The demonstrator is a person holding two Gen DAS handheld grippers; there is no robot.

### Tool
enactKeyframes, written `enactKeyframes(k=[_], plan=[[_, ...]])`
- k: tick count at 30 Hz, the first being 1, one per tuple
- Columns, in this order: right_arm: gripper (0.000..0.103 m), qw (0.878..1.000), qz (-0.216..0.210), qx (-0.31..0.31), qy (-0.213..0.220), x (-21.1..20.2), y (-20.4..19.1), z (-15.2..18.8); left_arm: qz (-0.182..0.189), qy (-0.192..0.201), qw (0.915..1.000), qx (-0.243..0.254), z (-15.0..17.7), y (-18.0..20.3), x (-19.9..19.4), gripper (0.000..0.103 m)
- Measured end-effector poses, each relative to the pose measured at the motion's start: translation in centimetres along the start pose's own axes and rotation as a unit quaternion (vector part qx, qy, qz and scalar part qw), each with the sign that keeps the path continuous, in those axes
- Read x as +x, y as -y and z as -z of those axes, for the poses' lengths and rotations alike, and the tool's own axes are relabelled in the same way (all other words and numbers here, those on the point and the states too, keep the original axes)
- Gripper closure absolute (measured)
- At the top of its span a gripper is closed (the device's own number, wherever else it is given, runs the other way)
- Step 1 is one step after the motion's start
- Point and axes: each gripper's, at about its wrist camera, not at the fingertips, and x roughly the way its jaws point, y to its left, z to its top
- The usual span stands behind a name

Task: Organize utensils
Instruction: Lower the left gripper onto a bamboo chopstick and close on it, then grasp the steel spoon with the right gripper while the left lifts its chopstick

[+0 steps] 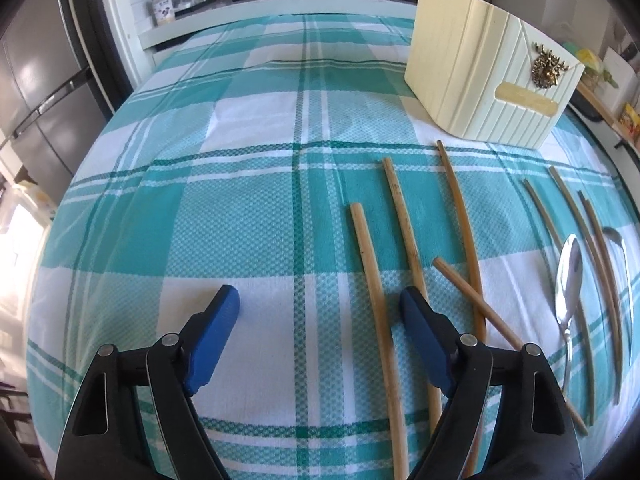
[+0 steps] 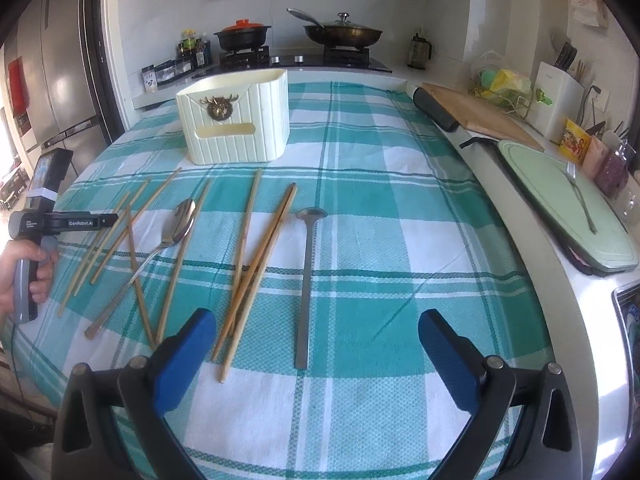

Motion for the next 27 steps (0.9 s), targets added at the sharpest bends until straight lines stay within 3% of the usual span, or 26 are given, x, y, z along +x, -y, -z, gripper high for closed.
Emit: enactKeyframes(k=[6,7,10,12,14,17,19,23,27], plan=[[0.014,0.994,-0.083,0.027,-0.06,6.0,1.7,-3.2,0.014,-0.002,0.9996,0.024,-0.8,1.1,-0.1,0.057],[0.015,0.992,-0.097,0.039,-0.07,7.1,2.1,-3.7,0.016,-0.002,0.9994,0.03,-0.9,1.3,-0.1,0.065],[0.022,0.982,-0.14,0.081,-0.099,10.2,3.4,-5.0,0.01,0.002,0.999,0.044,-0.9,2.0,-0.1,0.075],[0.032,0.973,-0.166,0.109,-0.116,11.9,4.2,-5.8,0.012,0.003,0.9989,0.045,-1.0,2.0,0.0,0.08],[0.033,0.968,-0.182,0.126,-0.118,12.9,4.6,-6.8,0.026,0.002,0.9989,0.04,-1.1,1.9,0.0,0.094],[0.04,0.954,-0.216,0.16,-0.134,14.2,5.2,-8.1,0.03,0.003,0.9988,0.037,-1.3,1.9,0.2,0.096],[0.05,0.946,-0.227,0.183,-0.145,15.2,5.6,-8.7,0.031,0.007,0.9988,0.038,-1.3,2.0,0.3,0.097],[0.084,0.93,-0.248,0.224,-0.156,16.9,6.2,-8.8,0.042,0.015,0.9986,0.029,-1.4,1.7,0.4,0.099],[0.097,0.941,-0.261,0.186,-0.114,14.1,4.9,-9.7,0.054,0.029,0.998,0.015,-1.7,1.2,-0.4,0.099]])
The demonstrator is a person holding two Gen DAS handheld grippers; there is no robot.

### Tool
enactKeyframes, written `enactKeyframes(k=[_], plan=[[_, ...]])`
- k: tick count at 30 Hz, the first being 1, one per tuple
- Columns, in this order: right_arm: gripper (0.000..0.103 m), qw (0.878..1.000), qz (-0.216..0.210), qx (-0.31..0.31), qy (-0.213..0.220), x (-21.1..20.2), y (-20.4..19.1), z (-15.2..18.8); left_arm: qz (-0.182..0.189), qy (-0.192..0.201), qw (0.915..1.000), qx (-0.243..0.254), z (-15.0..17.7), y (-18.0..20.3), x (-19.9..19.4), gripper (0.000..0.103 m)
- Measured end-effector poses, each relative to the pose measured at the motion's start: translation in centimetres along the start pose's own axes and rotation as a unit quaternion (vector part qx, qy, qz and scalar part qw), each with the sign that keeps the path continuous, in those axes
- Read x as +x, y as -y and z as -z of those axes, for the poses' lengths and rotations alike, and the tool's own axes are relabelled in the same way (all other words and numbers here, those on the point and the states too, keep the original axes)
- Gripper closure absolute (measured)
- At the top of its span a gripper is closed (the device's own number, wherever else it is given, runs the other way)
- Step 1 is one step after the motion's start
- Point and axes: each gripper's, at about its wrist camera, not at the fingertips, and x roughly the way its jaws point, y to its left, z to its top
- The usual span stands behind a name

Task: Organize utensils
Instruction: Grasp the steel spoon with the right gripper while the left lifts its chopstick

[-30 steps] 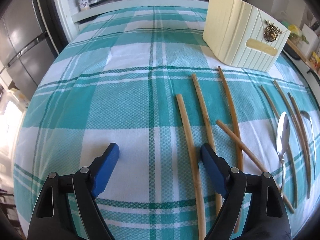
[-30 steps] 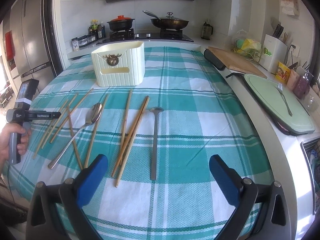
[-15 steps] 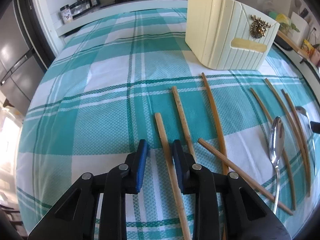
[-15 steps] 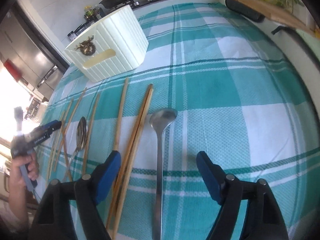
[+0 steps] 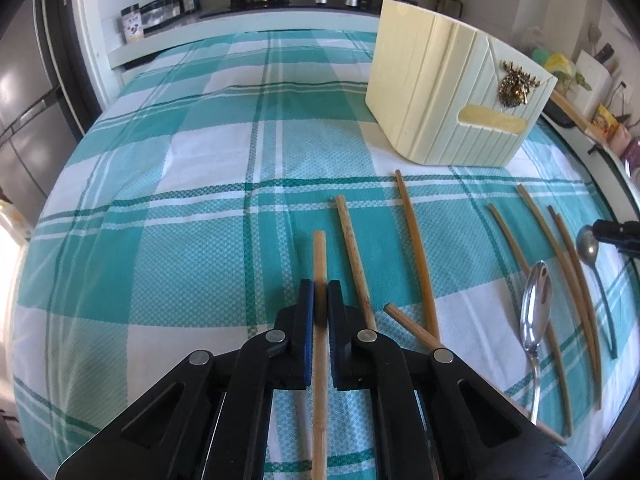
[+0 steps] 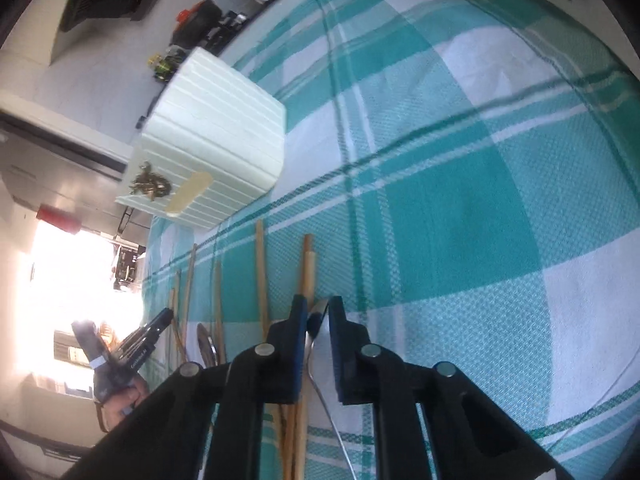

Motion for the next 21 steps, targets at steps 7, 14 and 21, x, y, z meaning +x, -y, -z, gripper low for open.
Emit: enactKeyframes(k=[7,14,21], plan=[[0.102,0.991,0.083,-0.099,0.038,-3.1,-5.4,0.7,0.011,0.044,0.999,0.006,-0.7,0.4,-3.3,0.099],[0.037,0.974,0.16,-0.155,0.028,-1.1,-3.6,2.5,0.016,0.033,0.9992,-0.016,0.2,-0.3,-2.7,0.099],[0.045,0.961,0.195,-0.19,0.052,2.5,-2.8,3.2,0.013,0.039,0.9987,-0.029,0.4,-0.6,-2.3,0.099]])
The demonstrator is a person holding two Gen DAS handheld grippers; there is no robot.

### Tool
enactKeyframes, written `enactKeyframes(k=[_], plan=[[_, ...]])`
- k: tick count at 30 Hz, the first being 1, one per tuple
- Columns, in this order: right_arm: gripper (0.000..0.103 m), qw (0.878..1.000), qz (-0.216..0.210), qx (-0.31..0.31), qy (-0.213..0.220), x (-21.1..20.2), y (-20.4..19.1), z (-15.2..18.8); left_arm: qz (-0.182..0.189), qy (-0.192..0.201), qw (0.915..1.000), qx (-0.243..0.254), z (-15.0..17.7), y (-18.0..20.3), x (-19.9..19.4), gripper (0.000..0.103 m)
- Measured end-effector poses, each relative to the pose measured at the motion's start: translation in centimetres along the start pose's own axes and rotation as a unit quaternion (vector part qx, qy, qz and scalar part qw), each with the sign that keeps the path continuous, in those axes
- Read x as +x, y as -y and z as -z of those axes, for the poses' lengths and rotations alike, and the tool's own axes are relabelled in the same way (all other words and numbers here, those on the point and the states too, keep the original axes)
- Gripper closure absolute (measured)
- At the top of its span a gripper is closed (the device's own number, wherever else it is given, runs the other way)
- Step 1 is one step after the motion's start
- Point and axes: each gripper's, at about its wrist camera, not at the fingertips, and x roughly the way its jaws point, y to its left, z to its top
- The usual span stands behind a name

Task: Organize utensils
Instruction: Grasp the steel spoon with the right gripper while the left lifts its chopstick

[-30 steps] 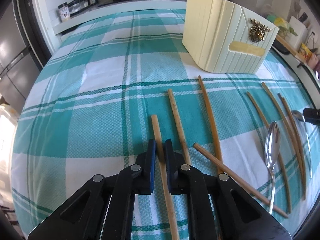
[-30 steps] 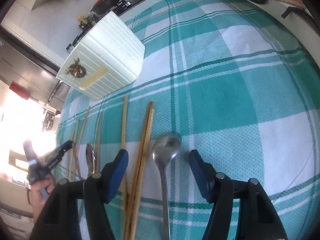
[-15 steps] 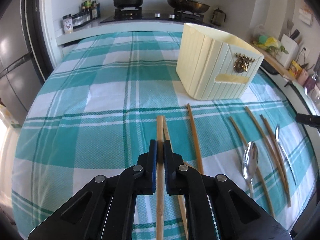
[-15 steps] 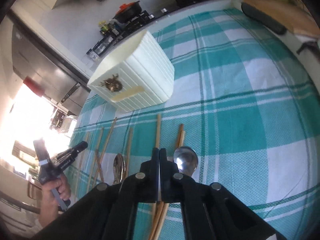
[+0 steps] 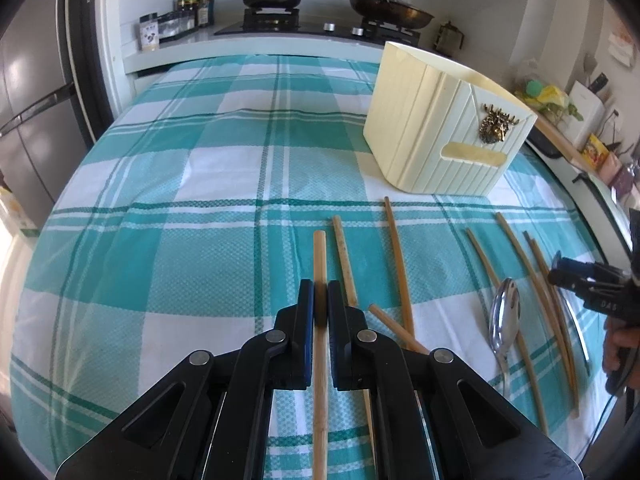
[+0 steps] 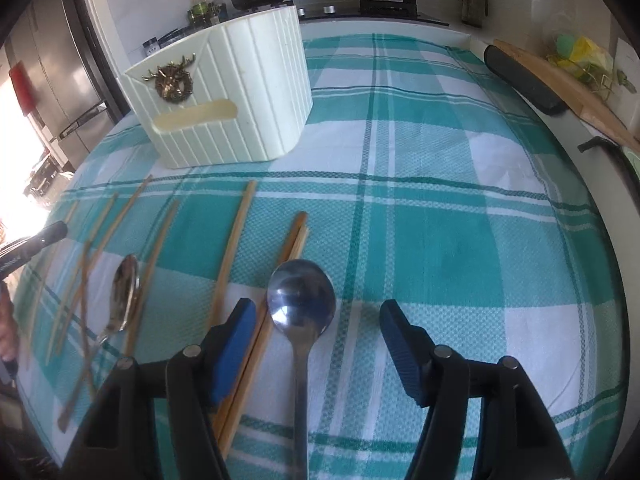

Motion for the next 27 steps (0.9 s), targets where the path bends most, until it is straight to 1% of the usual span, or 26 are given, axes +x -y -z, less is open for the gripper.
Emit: enactKeyframes(k=[1,2,3,5,7,11,15,19,23,27], plan=[[0.05,1.0,-0.006,-0.006,0.007,0.0,-0.1,-0.1,-0.002,0.001,1.0,-0.002,0.0,-0.1,0.1,0.099],[0.067,1.0,-0.019,-0.009,0.004,0.0,-0.3,-0.3,-0.002,0.002,1.0,-0.005,0.0,-0.1,0.1,0.099],[0.067,1.0,-0.023,-0.01,0.0,0.0,-0.4,-0.4,-0.002,0.003,1.0,-0.007,0.0,-0.2,0.1,0.099],[0.068,1.0,-0.018,-0.02,0.012,-0.9,-0.8,-0.5,-0.002,0.01,0.9999,-0.011,-0.1,-0.2,-0.2,0.099],[0.068,0.999,-0.008,-0.025,0.037,-2.6,-1.3,-0.7,0.001,0.02,0.9997,-0.015,-0.2,-0.2,-1.0,0.099],[0.068,0.994,0.005,-0.043,0.096,-7.4,-2.5,-1.1,0.012,0.05,0.9985,-0.021,-0.7,-0.1,-3.2,0.099],[0.068,0.989,0.01,-0.043,0.143,-11.6,-3.3,-1.3,0.041,0.084,0.9952,-0.03,-1.5,0.1,-5.7,0.099],[0.068,0.983,0.013,-0.034,0.182,-14.6,-3.6,-1.1,0.064,0.109,0.9912,-0.04,-2.1,0.0,-8.0,0.099],[0.068,0.979,0.013,-0.031,0.199,-15.9,-3.7,-1.2,0.079,0.123,0.9881,-0.046,-2.8,-0.1,-9.3,0.099],[0.069,0.979,0.014,-0.03,0.203,-16.2,-3.5,-1.4,0.096,0.146,0.9825,-0.065,-3.1,-0.5,-10.3,0.098]])
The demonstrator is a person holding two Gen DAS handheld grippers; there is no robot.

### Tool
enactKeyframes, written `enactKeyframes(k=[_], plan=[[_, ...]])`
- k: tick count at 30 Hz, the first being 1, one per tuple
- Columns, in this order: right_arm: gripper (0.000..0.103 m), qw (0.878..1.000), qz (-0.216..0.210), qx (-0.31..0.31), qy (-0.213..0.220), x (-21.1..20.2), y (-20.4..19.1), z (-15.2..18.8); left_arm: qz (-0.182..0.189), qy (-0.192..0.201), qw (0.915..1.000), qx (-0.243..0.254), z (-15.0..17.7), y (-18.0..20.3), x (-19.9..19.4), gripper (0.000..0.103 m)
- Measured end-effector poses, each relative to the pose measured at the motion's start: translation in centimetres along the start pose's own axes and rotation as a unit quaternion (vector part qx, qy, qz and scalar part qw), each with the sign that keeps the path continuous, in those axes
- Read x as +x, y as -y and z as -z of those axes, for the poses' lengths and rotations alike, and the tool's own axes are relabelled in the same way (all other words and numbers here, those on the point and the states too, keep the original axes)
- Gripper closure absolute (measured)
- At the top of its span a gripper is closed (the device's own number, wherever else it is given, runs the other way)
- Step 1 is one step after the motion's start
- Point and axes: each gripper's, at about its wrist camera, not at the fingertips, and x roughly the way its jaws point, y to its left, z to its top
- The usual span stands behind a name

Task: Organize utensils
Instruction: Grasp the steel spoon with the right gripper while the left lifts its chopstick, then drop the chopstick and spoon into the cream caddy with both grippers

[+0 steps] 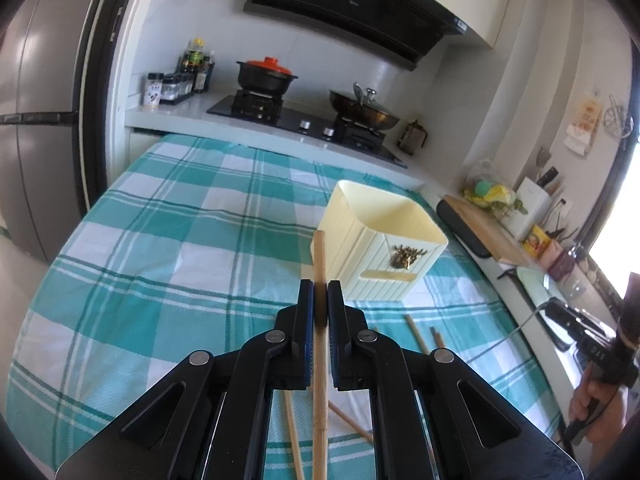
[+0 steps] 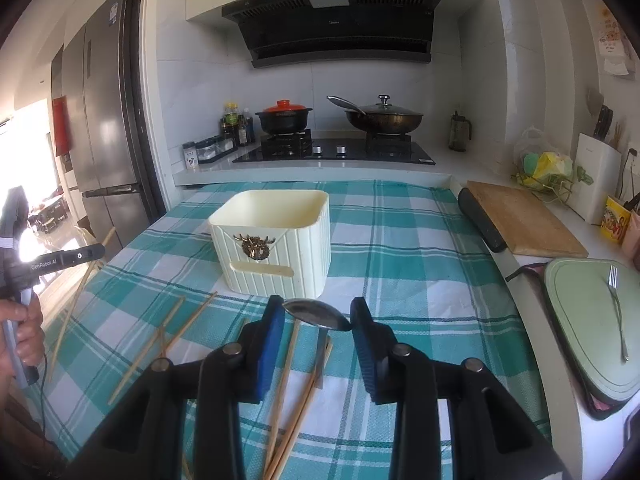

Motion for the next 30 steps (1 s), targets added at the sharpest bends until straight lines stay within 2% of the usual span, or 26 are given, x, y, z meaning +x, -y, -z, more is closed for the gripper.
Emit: enactKeyframes(k=[6,13,22,23,30], plan=[[0.069,1.0,0.003,-0.005,0.004,-0.3,0.1,-0.1,0.004,0.002,0.9998,-0.017,-0.2,-0.5,0.0,0.098],[0.069,1.0,0.004,-0.004,0.006,-0.7,0.5,-0.3,0.001,0.007,0.9999,-0.015,-0.3,-0.2,-0.2,0.099],[0.071,1.0,-0.003,-0.013,0.01,-0.6,0.5,-2.3,0.014,0.015,0.9996,0.018,-2.6,2.0,-1.7,0.099],[0.093,1.0,-0.004,-0.017,0.01,-0.6,0.4,-2.7,0.017,0.018,0.9995,0.022,-3.2,2.3,-1.9,0.099],[0.095,0.999,-0.019,-0.025,0.005,0.6,0.5,-5.5,0.028,0.035,0.998,0.044,-6.5,3.9,-2.2,0.099]])
